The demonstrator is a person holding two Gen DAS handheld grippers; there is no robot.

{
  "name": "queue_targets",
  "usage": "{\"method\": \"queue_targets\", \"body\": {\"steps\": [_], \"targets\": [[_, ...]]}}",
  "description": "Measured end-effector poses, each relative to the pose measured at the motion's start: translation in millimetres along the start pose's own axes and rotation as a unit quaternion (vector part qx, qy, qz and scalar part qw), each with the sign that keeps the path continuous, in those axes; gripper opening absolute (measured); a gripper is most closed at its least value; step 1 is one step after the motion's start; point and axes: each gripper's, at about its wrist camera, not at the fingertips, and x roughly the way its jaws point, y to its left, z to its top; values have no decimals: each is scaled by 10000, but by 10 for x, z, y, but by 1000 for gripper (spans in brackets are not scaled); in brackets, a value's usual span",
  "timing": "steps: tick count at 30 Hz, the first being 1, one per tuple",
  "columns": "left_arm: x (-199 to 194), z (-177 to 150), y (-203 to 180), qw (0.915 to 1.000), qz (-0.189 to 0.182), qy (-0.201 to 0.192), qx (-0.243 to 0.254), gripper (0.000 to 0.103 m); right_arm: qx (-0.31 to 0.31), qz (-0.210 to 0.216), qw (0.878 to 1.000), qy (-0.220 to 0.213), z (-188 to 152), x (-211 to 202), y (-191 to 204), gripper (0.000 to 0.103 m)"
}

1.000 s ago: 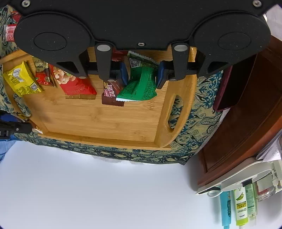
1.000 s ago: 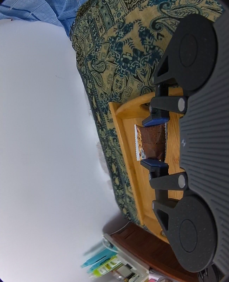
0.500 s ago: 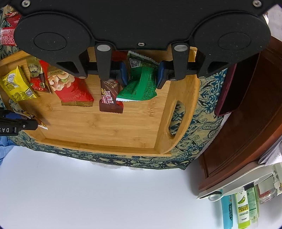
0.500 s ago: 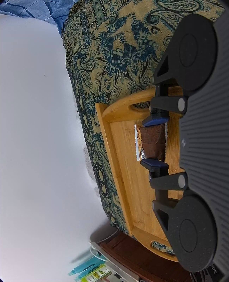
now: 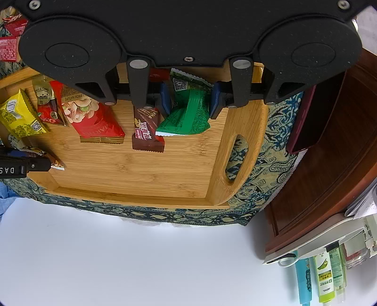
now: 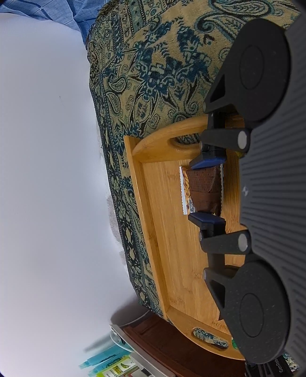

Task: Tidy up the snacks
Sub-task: 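Open both tools to release the snacks onto the tray and withdraw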

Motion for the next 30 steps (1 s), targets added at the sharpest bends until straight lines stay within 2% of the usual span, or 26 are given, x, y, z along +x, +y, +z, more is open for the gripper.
{"method": "queue_targets", "body": {"steps": [7, 14, 19, 24, 30], "targets": [[-5, 0, -3, 10000, 17, -3, 0, 33, -29, -4, 10000, 3, -24, -2, 19, 45], [-34, -7, -26, 9998, 180, 21, 54, 51, 89, 96, 9999, -22, -32, -32, -12, 48], [-115, -11, -22, 9997, 244, -18, 7, 59, 161, 162, 9997, -74, -17, -98, -21, 52], [-288, -13, -21, 9997, 181, -146, 35, 71, 90, 244, 9995, -164, -20, -223, 25, 62], [-535, -28, -53, 9996, 82, -260, 37, 79, -9, 274, 9991, -322, -33, -448, 102, 68]]}}
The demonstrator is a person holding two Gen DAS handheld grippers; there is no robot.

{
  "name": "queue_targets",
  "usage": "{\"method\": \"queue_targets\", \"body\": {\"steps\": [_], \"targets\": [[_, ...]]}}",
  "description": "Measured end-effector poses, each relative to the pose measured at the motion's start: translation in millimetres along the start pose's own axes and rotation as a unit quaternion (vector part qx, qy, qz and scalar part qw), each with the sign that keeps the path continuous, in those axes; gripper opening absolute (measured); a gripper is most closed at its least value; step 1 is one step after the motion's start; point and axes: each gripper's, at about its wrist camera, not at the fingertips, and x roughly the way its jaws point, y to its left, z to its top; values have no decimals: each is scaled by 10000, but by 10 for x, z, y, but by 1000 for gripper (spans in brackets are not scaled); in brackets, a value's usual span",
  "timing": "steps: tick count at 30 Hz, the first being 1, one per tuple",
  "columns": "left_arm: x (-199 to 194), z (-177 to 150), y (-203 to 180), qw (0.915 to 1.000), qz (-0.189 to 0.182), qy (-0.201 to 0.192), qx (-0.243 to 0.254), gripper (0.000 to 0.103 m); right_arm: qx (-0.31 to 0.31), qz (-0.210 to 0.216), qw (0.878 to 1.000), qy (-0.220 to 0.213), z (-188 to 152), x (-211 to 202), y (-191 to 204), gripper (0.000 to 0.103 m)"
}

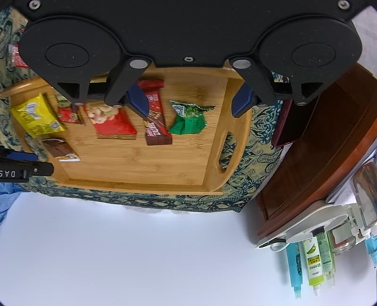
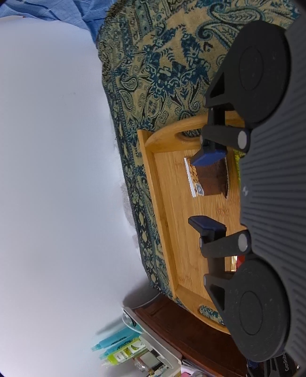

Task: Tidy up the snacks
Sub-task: 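Open both tools to release the snacks onto the tray and withdraw, then grasp the pink-wrapped cake with left tool while right tool grasps white-gold candy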

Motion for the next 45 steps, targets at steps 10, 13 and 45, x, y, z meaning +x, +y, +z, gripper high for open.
{"method": "queue_targets", "body": {"steps": [10, 13, 45], "targets": [[-437, -156, -67, 9997, -189, -174, 12, 84, -194, 230, 9985, -456, -42, -517, 205, 80], [-560, -224, -74, 9996, -175, -229, 36, 85, -318, 290, 9976, -536, -81, -640, 264, 82], [-987, -1143, 93, 9971, -181, -729, 110, 97, -960, -95, 9886, -1160, -1418, -1517, 460, 103]]}}
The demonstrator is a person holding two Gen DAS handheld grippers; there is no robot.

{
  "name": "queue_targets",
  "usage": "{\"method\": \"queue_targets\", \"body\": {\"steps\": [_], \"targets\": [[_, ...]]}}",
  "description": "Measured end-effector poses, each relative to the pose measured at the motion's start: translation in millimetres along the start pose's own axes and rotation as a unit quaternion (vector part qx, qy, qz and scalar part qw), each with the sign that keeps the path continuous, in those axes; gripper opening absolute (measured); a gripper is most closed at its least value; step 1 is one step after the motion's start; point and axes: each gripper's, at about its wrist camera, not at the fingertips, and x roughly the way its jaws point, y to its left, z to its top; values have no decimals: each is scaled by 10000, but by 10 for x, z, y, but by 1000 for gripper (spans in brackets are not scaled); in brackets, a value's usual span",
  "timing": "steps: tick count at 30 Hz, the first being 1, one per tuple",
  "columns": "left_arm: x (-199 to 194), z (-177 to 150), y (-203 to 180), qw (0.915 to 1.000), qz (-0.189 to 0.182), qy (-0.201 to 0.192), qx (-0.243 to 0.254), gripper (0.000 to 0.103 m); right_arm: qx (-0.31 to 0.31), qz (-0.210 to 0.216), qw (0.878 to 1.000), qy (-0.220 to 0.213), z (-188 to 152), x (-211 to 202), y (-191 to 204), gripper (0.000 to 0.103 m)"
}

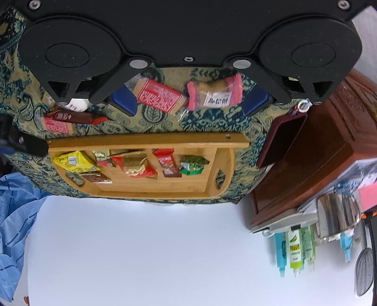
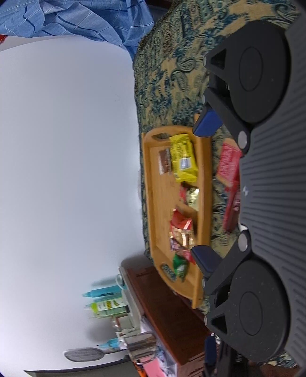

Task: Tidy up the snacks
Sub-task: 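Grasp the pink-wrapped cake with left tool while right tool grasps white-gold candy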

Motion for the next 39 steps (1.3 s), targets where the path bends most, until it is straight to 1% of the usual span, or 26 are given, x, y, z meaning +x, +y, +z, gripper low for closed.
{"method": "queue_targets", "body": {"steps": [7, 13, 16, 21, 22, 24, 26, 29, 31, 33, 34, 37, 38, 39], "targets": [[120, -112, 110, 9997, 111, 190, -147, 97, -152, -142, 9997, 104, -253, -15, 88, 103], [198, -143, 156, 9995, 156, 217, -195, 97, -160, -212, 9994, 239, -445, 2, 118, 103], [253, -154, 175, 9992, 174, 261, -231, 97, -178, -281, 9990, 290, -509, 18, 125, 103], [336, -172, 179, 9990, 231, 314, -237, 97, -146, -269, 9989, 362, -559, 61, 137, 100], [353, -174, 181, 9989, 240, 321, -239, 97, -143, -267, 9988, 380, -572, 71, 139, 99], [377, -175, 185, 9989, 247, 325, -248, 97, -117, -256, 9988, 405, -592, 91, 143, 91], [395, -171, 188, 9988, 246, 330, -258, 97, -49, -239, 9989, 413, -611, 107, 138, 87], [417, -162, 198, 9988, 242, 314, -277, 97, 39, -210, 9992, 342, -637, 104, 142, 84], [435, -156, 207, 9988, 261, 296, -300, 97, 16, -216, 9993, 299, -652, 100, 163, 78], [449, -150, 221, 9987, 254, 289, -330, 97, 13, -256, 9994, 245, -659, 94, 174, 71], [455, -147, 230, 9987, 242, 287, -349, 96, 42, -279, 9994, 210, -662, 87, 173, 70], [472, -145, 248, 9987, 168, 311, -373, 92, 153, -327, 9992, 142, -665, 66, 153, 61], [477, -148, 246, 9987, 152, 317, -382, 89, 175, -344, 9992, 137, -666, 63, 148, 56], [486, -151, 251, 9986, 119, 330, -396, 86, 189, -358, 9991, 155, -669, 68, 144, 54]]}}
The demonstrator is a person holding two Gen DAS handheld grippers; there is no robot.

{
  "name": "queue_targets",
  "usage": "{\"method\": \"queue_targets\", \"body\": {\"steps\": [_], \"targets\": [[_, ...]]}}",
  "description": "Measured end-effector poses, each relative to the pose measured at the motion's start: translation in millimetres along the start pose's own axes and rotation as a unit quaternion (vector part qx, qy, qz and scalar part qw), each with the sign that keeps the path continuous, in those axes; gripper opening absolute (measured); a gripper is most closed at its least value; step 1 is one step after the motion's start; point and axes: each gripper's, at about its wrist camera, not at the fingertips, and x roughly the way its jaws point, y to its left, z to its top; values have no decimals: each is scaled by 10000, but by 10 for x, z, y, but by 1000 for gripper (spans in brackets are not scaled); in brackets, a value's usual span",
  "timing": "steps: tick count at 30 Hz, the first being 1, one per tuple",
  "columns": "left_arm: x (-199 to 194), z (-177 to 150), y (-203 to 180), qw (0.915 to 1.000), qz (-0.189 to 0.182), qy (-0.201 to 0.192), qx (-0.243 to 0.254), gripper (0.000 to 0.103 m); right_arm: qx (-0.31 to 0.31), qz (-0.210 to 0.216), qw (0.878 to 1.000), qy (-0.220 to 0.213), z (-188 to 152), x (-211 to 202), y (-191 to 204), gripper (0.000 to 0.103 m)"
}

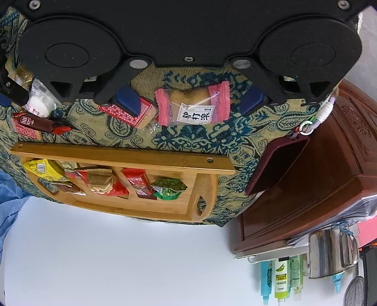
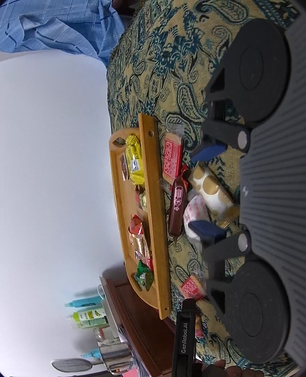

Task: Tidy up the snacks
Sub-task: 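Grasp the pink-wrapped cake with left tool while right tool grasps white-gold candy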

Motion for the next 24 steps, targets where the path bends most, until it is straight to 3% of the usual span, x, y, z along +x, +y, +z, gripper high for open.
{"method": "queue_targets", "body": {"steps": [4, 5, 6, 10, 12, 17, 24], "targets": [[26, 2, 46, 9992, -293, 168, -236, 70, 69, 8, 9999, 95, -22, 30, -11, 49], [21, 8, 64, 9984, -419, 203, -323, 60, 78, 30, 9999, 114, -25, 36, -8, 48], [9, 17, 69, 9979, -472, 230, -373, 59, 60, 23, 9999, 111, -27, 37, 0, 47], [-61, -1, -21, 9994, -301, 151, -90, 54, 42, 29, 9999, 131, -23, 29, 15, 39], [-121, -23, -77, 9997, -247, 57, 69, 45, 97, 41, 9998, 139, -19, 14, 1, 37], [-222, -50, -169, 9995, -263, 50, 141, 42, 211, 36, 9997, 112, 7, -40, -39, 22], [-373, -143, -280, 9987, -430, 91, 242, 43, 234, 56, 9996, 129, 3, -91, -56, 23]]}}
